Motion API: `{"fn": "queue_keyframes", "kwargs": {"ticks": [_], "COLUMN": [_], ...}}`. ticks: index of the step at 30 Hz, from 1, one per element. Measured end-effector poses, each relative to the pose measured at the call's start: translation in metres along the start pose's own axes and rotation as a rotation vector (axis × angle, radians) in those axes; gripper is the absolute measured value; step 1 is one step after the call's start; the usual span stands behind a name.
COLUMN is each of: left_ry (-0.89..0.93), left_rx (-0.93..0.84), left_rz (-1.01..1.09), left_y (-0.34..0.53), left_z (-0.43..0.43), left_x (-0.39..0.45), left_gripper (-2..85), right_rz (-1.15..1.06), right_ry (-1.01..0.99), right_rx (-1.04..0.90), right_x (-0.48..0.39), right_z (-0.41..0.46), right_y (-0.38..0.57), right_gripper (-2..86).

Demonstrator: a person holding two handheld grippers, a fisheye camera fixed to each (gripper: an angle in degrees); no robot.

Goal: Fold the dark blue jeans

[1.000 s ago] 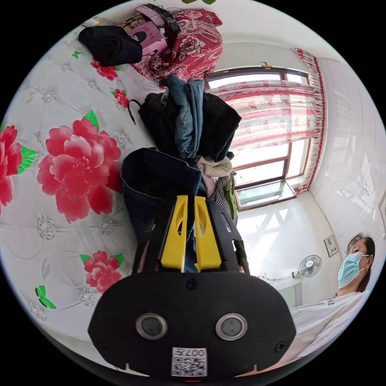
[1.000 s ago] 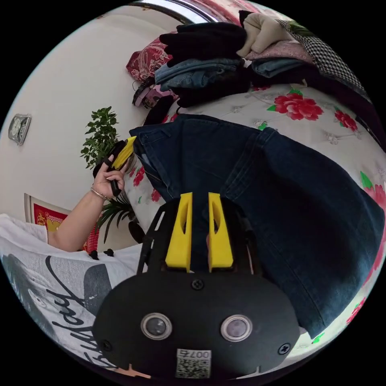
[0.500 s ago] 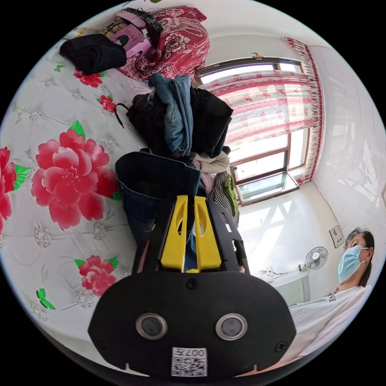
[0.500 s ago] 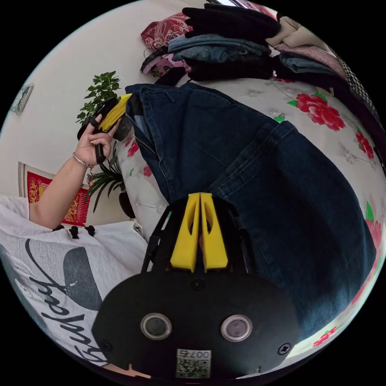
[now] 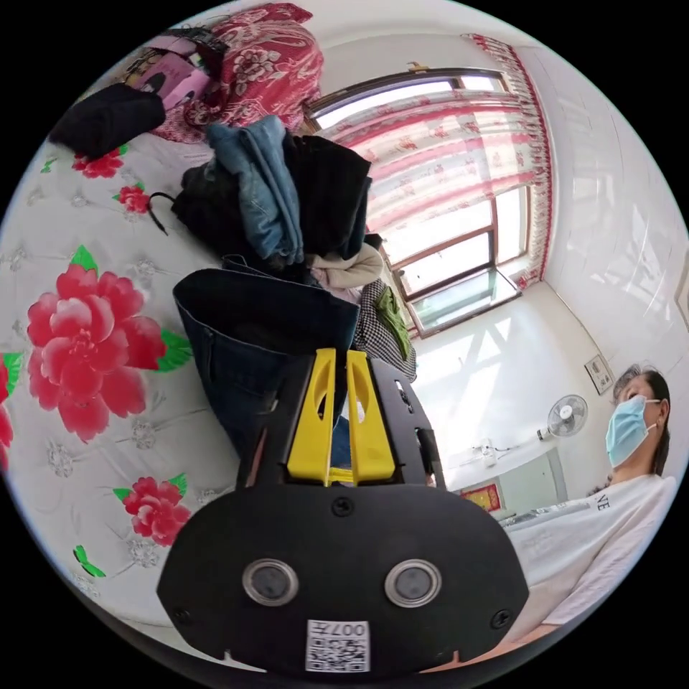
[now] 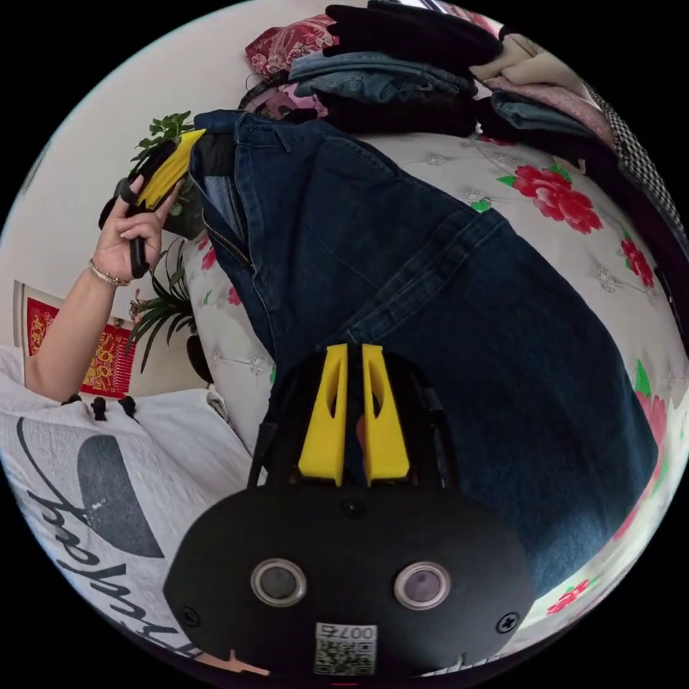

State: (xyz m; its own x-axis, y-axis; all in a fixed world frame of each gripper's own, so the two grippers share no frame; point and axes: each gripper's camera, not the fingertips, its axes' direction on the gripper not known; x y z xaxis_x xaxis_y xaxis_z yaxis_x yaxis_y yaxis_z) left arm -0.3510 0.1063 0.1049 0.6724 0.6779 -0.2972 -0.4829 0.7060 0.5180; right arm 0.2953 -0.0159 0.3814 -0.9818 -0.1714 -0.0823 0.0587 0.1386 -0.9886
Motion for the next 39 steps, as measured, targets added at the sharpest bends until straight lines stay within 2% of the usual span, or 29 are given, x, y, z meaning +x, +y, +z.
{"fn": "queue_keyframes", "kwargs": {"ticks": [5, 8, 10, 13, 15, 18, 20, 25, 27, 32, 36, 39], "left_ry": [0.246, 0.357, 0.414, 0.527, 0.529, 0.414, 0.309, -0.083, -0.141, -0.148, -0.169, -0.088], "left_rx": [-0.217, -0.453, -0.688, -0.95, -1.035, -1.001, -0.936, -0.641, -0.615, -0.683, -0.773, -0.802], "left_rz": [0.306, 0.497, 0.599, 0.601, 0.591, 0.613, 0.549, 0.249, 0.162, 0.022, -0.012, 0.018], "left_y": [-0.004, 0.02, 0.067, 0.13, 0.152, 0.152, 0.134, 0.079, 0.076, 0.093, 0.101, 0.09], "left_z": [0.077, 0.165, 0.249, 0.33, 0.351, 0.347, 0.335, 0.276, 0.27, 0.308, 0.358, 0.372], "left_x": [0.086, 0.155, 0.193, 0.209, 0.21, 0.192, 0.166, 0.07, 0.046, 0.009, -0.003, 0.014], "left_gripper": [0.8, 2.4, 4.0, 6.2, 6.8, 7.4, 8.0, 12.6, 14.2, 14.5, 6.7, 4.5], "right_rz": [0.087, 0.201, 0.371, 0.616, 0.75, 0.873, 0.902, 0.884, 0.881, 0.835, 0.828, 0.771], "right_ry": [-0.11, -0.119, -0.055, 0.027, 0.06, 0.047, 0.006, -0.216, -0.29, -0.339, -0.349, -0.393], "right_rx": [0.172, 0.291, 0.365, 0.403, 0.434, 0.541, 0.582, 0.608, 0.592, 0.453, 0.366, 0.356], "right_x": [0.011, 0.032, 0.061, 0.103, 0.123, 0.145, 0.161, 0.221, 0.24, 0.266, 0.278, 0.281], "right_z": [-0.043, -0.075, -0.098, -0.122, -0.138, -0.16, -0.165, -0.152, -0.142, -0.118, -0.113, -0.129], "right_y": [0.043, 0.098, 0.158, 0.242, 0.291, 0.354, 0.375, 0.379, 0.375, 0.354, 0.344, 0.338], "right_gripper": [3.5, 3.7, 4.0, 5.0, 5.9, 7.3, 8.3, 10.4, 10.5, 8.2, 3.8, 1.4]}}
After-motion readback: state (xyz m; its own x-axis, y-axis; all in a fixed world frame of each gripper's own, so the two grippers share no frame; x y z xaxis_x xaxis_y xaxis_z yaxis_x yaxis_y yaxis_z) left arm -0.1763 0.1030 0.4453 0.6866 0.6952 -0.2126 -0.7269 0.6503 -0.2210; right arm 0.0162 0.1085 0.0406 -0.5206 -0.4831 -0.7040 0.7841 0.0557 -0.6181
